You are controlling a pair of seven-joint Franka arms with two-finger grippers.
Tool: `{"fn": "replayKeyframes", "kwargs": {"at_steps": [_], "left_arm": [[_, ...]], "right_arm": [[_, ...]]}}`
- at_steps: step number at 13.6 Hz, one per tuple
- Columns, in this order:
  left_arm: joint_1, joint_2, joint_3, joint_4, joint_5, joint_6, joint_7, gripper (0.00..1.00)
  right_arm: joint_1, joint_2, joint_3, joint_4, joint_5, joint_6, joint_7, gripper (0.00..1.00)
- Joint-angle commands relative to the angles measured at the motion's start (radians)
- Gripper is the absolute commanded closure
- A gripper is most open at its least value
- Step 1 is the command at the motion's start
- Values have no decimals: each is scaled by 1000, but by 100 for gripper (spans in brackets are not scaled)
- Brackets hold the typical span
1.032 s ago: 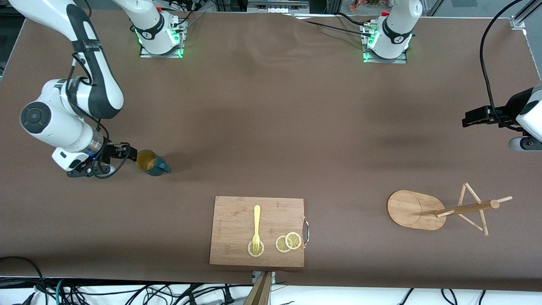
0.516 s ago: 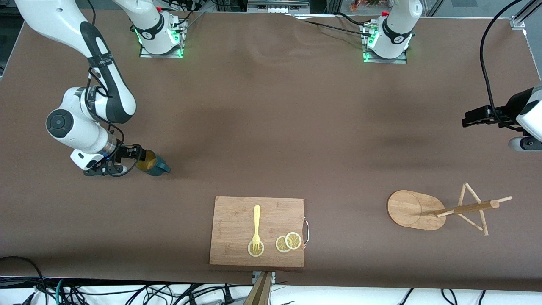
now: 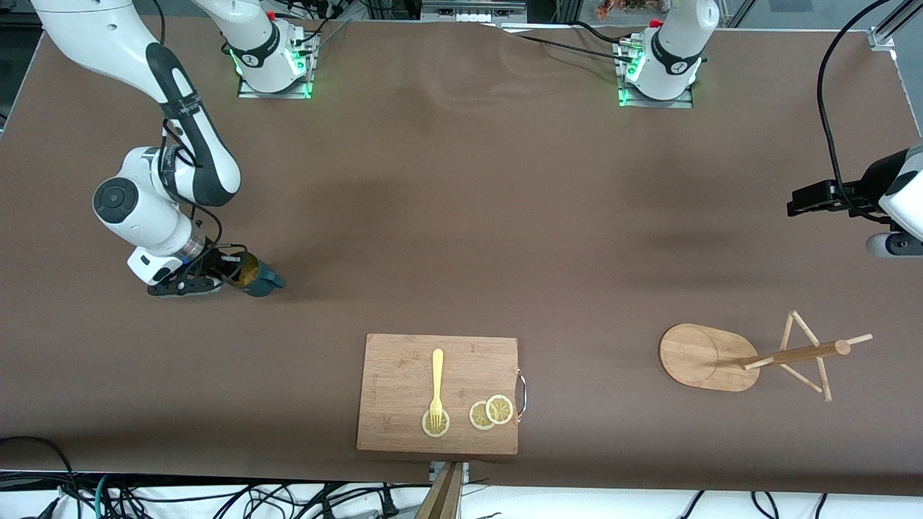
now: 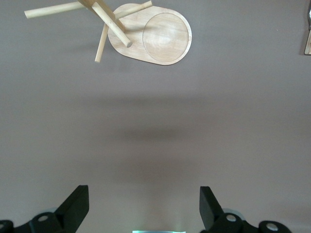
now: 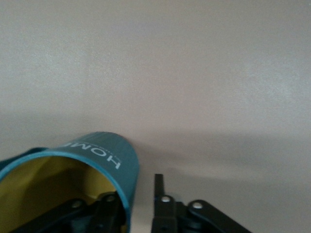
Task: Pass cup and hang on rack
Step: 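Close the right gripper on the teal mug's rim, then carry the mug with the right gripper toward the table's middle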
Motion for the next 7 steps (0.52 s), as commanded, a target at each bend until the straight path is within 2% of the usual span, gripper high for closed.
{"fn": "replayKeyframes", "kwargs": {"at_steps": [1,4,7], "left_arm": [[-5,13,0,33,28,-15,-9,0],[-5,13,0,33,28,-16,-9,0],[-5,13,0,33,28,-15,-9,0]], "right_arm": [[-4,-16,8,-16,15,15,2,100],[-1,-31,16,-10,15,6,7,100],[3,-55,63,-1,15,3,81,100]]}}
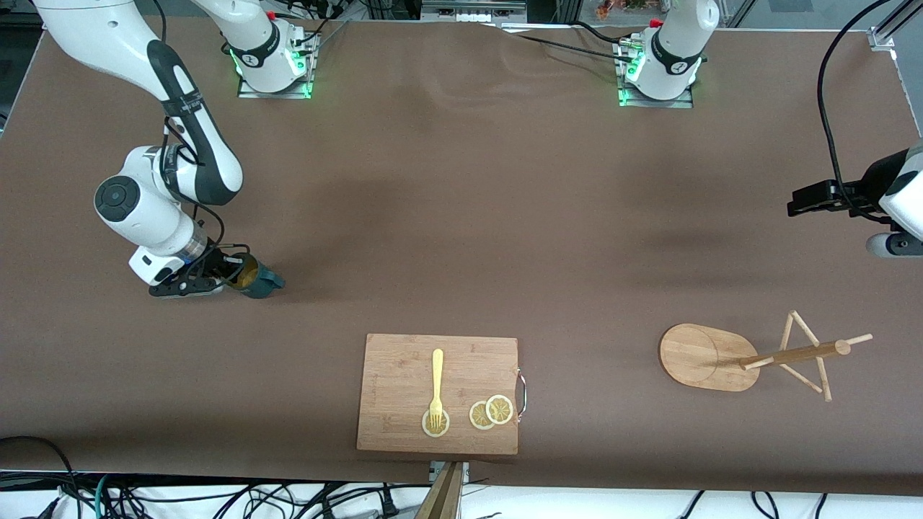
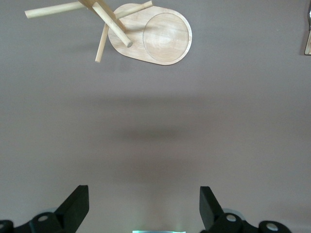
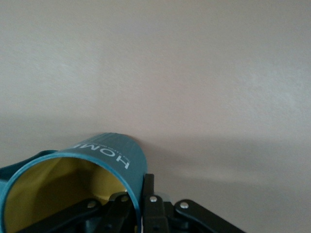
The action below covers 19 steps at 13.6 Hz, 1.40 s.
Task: Pass cup and hang on rack
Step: 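Carry the mug with the right gripper toward the table's middle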
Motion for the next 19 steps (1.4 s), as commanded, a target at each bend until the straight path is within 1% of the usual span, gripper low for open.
{"fn": "replayKeyframes", "kwargs": {"at_steps": [1,2,4,6,7,8,9,12,15,16,17,19], "left_arm": [[-4,13,0,33,28,-15,-9,0],[-5,13,0,33,28,-15,-9,0],[-5,12,0,33,28,-16,-9,0],[-5,13,0,33,28,-15,-9,0],[-4,13,0,33,26,-16,-9,0],[-5,12,0,33,28,-16,-9,0],[-5,13,0,33,28,-16,-9,0],[-4,13,0,33,26,-16,-9,0],[-5,13,0,33,26,-16,-9,0],[-5,13,0,33,25,-15,-9,0],[-5,13,1,34,23,-13,-9,0],[-5,13,4,33,23,-13,-9,0]], "right_arm": [[2,-51,64,-6,12,-2,95,100],[2,-54,91,5,12,-6,145,100],[4,-58,162,41,12,-41,271,100],[13,-49,235,89,10,-49,378,100],[39,-39,260,124,10,-49,401,100],[89,-10,265,171,10,-49,425,100],[144,30,264,230,12,-49,463,100],[272,162,260,421,-5,-51,690,100],[378,297,247,593,-20,-63,727,100],[414,328,228,635,-23,-63,751,100],[462,349,190,667,-36,-65,770,100],[548,360,117,700,-40,-133,776,100]]}}
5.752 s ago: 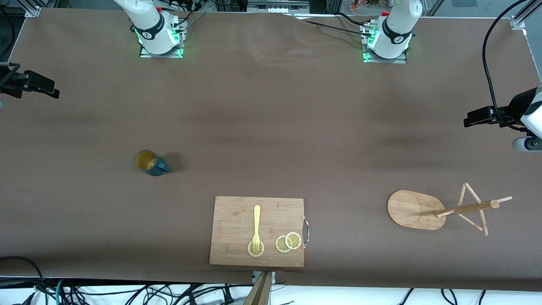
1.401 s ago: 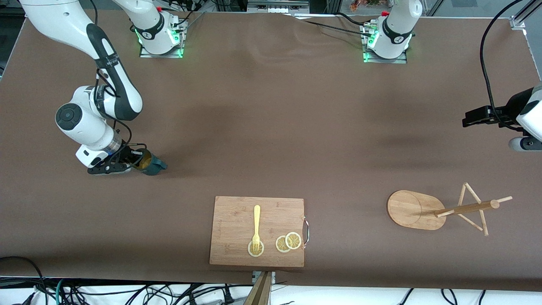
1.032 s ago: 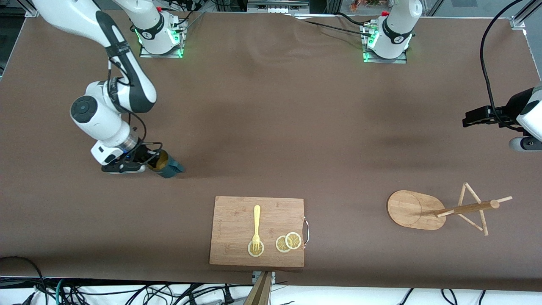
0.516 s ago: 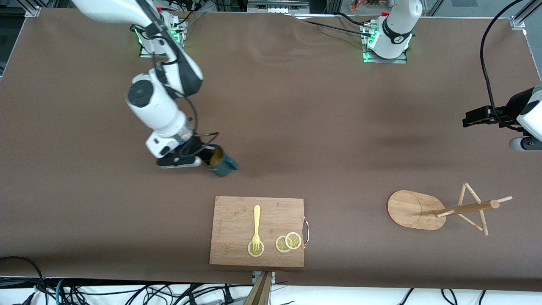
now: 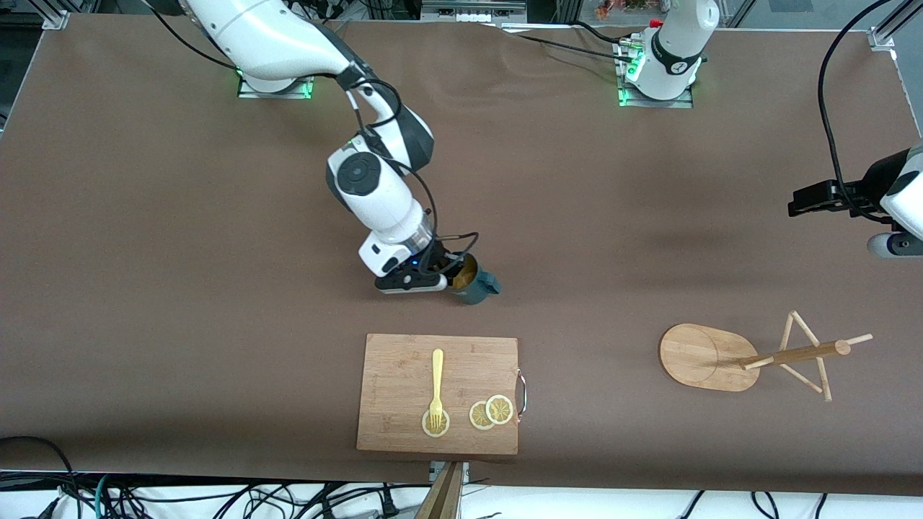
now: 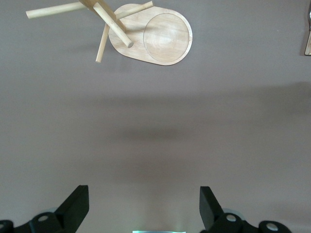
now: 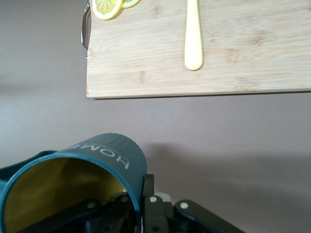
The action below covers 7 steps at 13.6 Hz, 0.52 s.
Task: Pass cup and hang on rack
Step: 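Carry the mug with the right gripper toward the table's middle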
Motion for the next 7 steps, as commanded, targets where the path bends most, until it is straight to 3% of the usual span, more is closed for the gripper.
{"fn": "replayKeyframes", "kwargs": {"at_steps": [1,7], "left_arm": [[-4,13,5,31,23,-13,-9,0],[6,13,8,33,23,-13,-9,0]], "right_arm": [[112,32,-91,97,-20,-112,33,100],[194,149,-125,219,-84,-120,35,100]]}}
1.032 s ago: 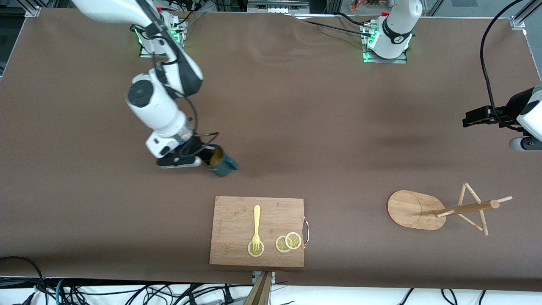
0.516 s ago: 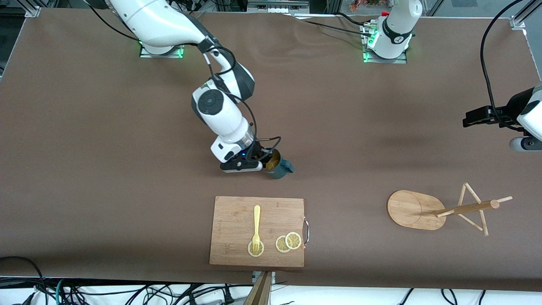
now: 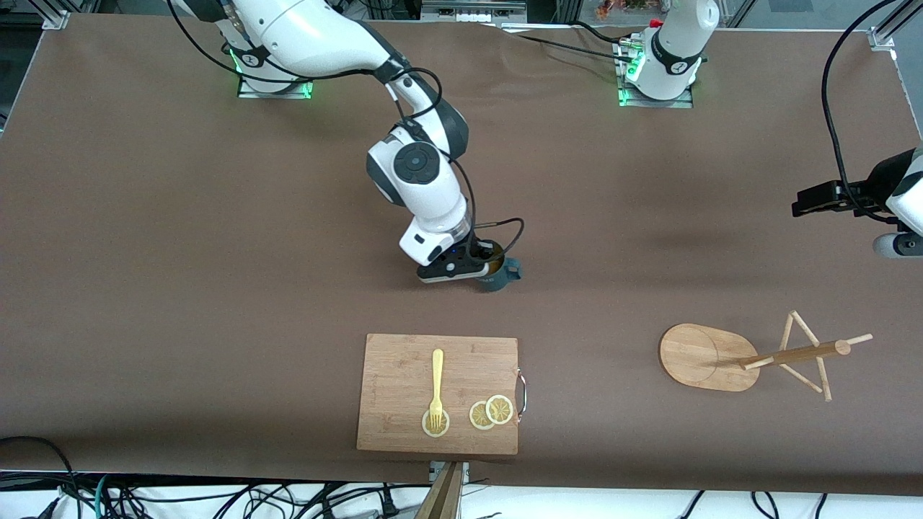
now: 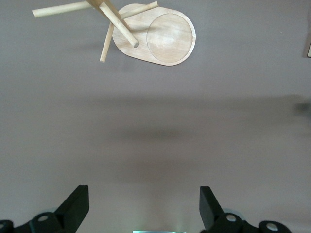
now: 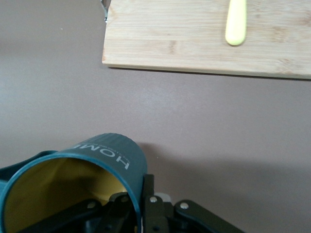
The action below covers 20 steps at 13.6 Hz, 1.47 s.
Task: Pass cup and hang on rack
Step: 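Carry the mug with the right gripper toward the table's middle, then set the mug down with the right gripper while the left gripper approaches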
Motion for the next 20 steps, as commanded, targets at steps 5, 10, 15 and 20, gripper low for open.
{"fn": "replayKeyframes", "kwargs": {"at_steps": [5,10,15,20], "left_arm": [[3,31,-2,31,8,-12,-9,0],[-35,44,-7,72,-23,-3,-12,0],[-52,54,-8,39,-148,-6,-3,0],[-89,65,-42,-41,-264,-4,167,0]], "right_arm": [[32,84,-27,94,-24,0,20,98],[34,84,-27,94,-25,1,29,1],[25,52,-30,97,-22,-34,22,0],[-37,27,-16,238,-21,-303,8,0]]}}
